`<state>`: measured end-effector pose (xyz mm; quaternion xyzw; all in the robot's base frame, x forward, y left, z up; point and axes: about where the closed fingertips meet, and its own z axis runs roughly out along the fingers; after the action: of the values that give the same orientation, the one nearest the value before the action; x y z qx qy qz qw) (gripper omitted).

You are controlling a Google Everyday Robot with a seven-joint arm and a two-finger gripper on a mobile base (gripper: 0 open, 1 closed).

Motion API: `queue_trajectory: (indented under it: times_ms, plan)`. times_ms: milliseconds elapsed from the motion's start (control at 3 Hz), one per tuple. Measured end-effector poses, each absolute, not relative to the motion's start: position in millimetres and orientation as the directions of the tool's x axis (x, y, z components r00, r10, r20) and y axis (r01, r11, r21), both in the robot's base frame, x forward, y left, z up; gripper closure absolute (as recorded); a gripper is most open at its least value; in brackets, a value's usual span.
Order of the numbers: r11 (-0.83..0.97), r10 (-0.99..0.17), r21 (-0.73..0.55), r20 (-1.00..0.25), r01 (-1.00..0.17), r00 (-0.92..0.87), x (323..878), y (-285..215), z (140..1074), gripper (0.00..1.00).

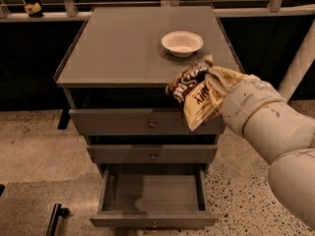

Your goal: Pick brown chip bag from bottom drawer and place on counter

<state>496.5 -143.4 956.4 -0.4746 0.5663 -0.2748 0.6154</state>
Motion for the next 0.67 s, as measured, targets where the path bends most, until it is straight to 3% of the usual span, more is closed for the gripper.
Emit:
queue_trajectory:
  times_ms: [667]
  plan:
    - [0.393, -0.866, -0.915, -0.402, -0.092, 0.298, 507, -93, 1039, 1.0]
